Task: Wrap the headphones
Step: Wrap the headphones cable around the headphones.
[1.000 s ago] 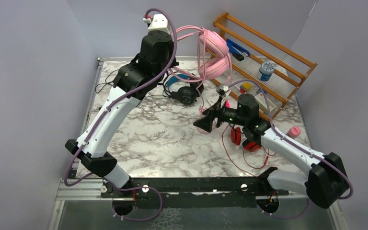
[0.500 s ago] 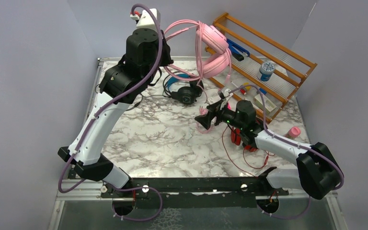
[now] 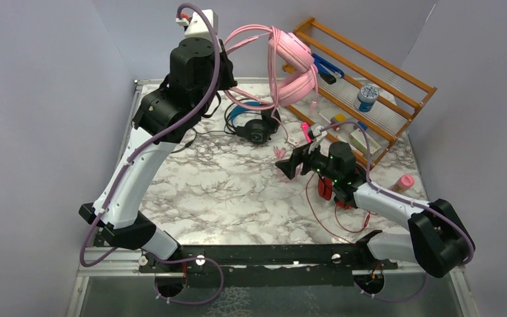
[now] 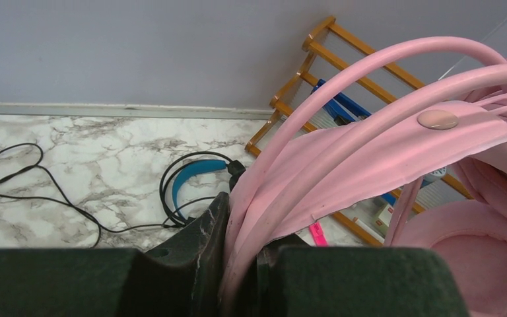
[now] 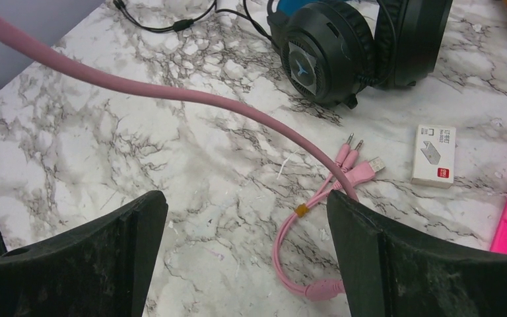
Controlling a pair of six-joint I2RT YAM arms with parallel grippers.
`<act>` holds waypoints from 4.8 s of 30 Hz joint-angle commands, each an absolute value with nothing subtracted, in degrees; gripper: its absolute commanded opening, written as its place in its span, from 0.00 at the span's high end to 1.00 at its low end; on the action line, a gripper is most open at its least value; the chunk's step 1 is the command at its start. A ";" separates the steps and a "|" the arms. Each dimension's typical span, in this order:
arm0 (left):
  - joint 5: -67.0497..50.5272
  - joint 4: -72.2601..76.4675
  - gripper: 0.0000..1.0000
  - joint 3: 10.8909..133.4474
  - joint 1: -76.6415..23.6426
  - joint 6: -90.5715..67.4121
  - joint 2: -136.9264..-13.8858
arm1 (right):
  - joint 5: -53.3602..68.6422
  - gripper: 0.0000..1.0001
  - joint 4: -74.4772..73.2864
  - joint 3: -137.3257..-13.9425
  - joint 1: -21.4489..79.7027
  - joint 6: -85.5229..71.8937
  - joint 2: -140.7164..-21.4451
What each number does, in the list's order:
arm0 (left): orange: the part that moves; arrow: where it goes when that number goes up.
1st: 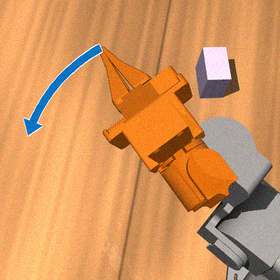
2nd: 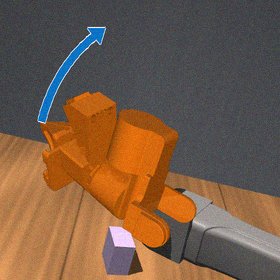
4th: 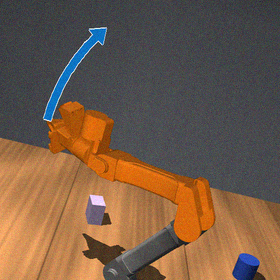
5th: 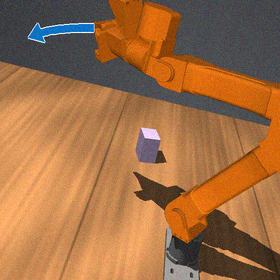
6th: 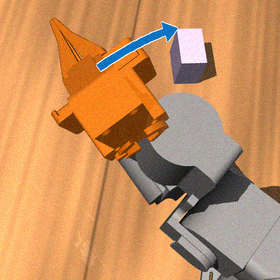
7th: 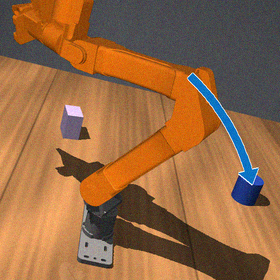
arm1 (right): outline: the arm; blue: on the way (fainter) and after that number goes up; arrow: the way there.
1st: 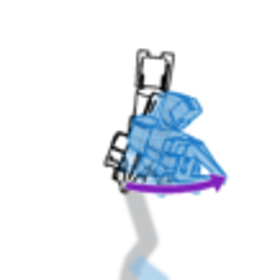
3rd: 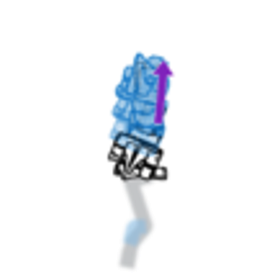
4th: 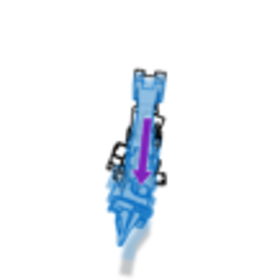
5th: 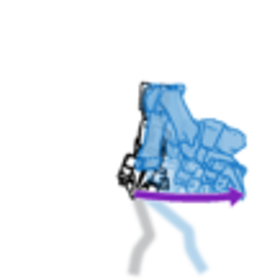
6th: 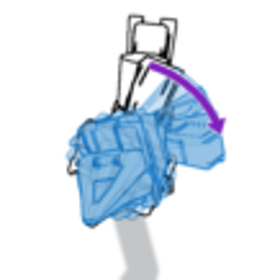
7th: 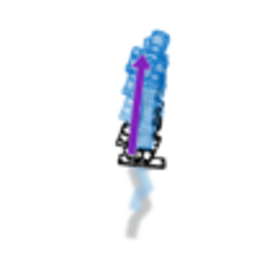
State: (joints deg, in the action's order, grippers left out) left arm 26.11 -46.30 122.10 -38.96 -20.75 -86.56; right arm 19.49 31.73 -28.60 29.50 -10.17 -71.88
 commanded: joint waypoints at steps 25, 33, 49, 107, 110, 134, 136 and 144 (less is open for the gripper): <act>15.63 -40.70 1.00 125.99 -38.41 -24.80 -81.59 | 21.88 0.39 41.59 -34.28 27.76 -7.63 -84.28; -4.95 -36.94 1.00 115.24 -38.36 -16.91 -74.78 | 25.79 1.00 40.74 -34.48 20.06 -17.47 -84.87; 12.37 -45.71 1.00 83.13 -40.25 6.89 -71.62 | 32.83 1.00 -7.43 -65.04 12.22 -13.12 -88.53; 27.50 -38.20 1.00 119.35 -37.19 -21.56 -88.60 | 24.96 0.00 -22.64 -56.39 36.39 -10.87 -58.77; 23.59 -38.68 1.00 119.49 -35.54 -24.00 -88.38 | 23.11 0.00 -22.68 -56.06 36.39 -10.86 -58.05; 1.36 -38.62 1.00 119.76 -25.49 -34.50 -87.21 | 22.03 0.02 36.76 -37.85 33.00 -13.87 -73.86; 0.11 -38.75 1.00 120.49 -25.49 -34.73 -87.59 | 20.30 0.06 37.60 -38.80 33.09 -12.84 -76.90; -3.61 -38.76 1.00 120.37 -25.40 -36.37 -87.04 | 17.56 0.36 41.56 -40.40 32.09 -16.28 -82.90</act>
State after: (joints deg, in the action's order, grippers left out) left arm 1.02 -43.94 117.54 -25.58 -32.21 -89.86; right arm 15.33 34.59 -37.67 32.60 -15.64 -81.34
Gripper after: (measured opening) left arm 0.168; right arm 0.798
